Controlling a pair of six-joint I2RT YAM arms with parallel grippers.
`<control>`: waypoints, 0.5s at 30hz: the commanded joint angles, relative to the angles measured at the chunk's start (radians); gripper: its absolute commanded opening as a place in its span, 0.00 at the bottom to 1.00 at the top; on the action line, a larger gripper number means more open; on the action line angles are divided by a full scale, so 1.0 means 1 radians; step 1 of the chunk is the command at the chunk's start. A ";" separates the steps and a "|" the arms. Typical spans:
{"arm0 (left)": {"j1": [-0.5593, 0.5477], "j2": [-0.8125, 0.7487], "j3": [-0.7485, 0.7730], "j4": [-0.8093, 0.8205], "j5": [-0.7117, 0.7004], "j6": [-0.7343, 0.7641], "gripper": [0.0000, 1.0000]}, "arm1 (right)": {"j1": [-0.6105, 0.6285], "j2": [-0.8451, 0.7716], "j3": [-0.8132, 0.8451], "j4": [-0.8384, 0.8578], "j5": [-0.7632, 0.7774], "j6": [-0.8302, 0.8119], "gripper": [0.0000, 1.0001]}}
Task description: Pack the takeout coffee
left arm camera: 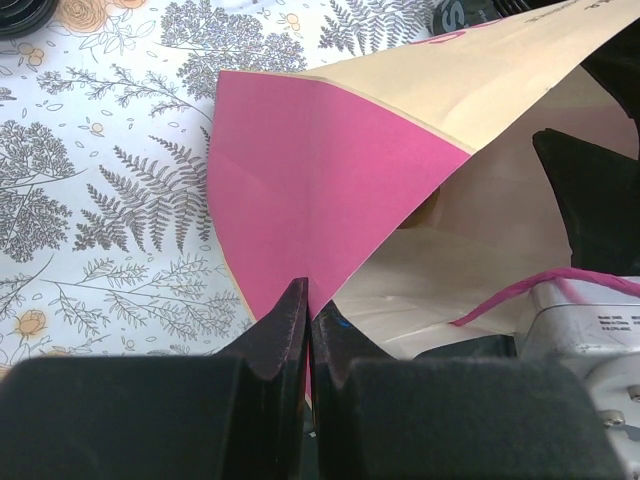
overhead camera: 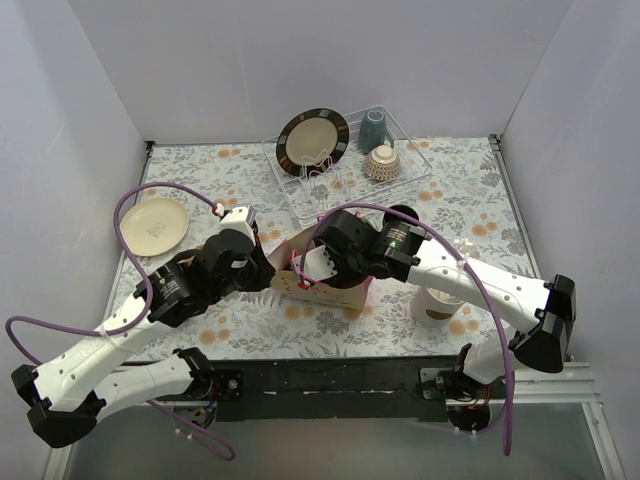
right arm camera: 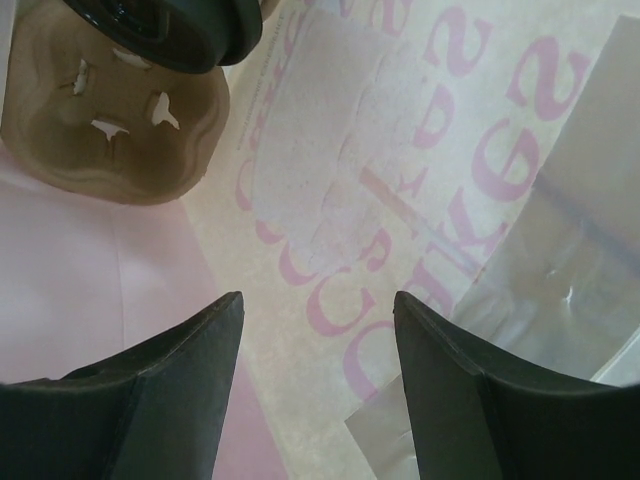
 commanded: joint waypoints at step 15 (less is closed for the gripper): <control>0.003 -0.065 0.046 -0.090 -0.032 -0.023 0.00 | -0.004 -0.027 0.116 -0.003 0.053 0.195 0.70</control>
